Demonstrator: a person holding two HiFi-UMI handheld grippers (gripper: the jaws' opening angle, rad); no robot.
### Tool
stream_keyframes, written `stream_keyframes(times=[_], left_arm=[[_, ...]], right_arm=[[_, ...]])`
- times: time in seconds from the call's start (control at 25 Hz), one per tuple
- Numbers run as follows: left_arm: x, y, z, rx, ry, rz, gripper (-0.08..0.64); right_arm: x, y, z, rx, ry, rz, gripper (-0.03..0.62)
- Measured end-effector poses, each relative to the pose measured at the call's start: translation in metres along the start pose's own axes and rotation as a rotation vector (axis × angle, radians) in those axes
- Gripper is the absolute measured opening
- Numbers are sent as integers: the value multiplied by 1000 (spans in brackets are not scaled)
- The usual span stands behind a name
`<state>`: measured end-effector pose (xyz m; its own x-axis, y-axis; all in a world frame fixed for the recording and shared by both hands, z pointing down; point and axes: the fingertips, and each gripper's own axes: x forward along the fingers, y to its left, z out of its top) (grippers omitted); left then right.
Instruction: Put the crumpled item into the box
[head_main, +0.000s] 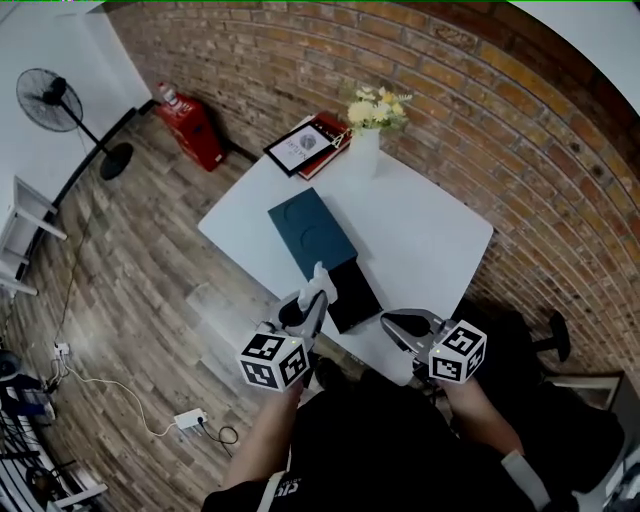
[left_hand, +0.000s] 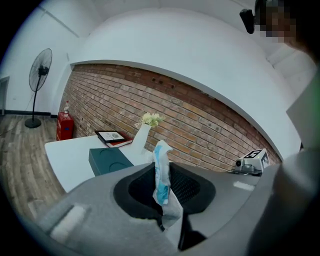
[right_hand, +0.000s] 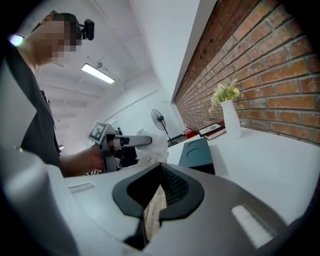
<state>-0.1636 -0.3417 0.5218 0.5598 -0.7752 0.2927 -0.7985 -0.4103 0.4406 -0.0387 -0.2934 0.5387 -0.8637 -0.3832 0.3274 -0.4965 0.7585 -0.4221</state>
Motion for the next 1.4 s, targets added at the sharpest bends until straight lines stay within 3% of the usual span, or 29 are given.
stream_keyframes(times=[0.2,0.36,0.56,0.68,0.88,1.4], left_arm=[[25,7,-13,-15,52,-58,69],[43,13,-19,-27,89,-57,69],[62,10,-34,-31,143,-50,69],[75,9,-49,-55,171,-40,69],[89,3,-75,-34,226,-31,69],[114,20,-158,-112,430,-7,71]], right_arm=[[-4,-10,-13,34,20,-68,2],[-6,-26,-22,75,33,-82,1],[-9,-46,-9,51,38,-78,2],[-12,-55,-5,45,41,-70,0],[-24,-67,-1,46,41,-80,2],[-45,-91,6,53,38,-103,2]])
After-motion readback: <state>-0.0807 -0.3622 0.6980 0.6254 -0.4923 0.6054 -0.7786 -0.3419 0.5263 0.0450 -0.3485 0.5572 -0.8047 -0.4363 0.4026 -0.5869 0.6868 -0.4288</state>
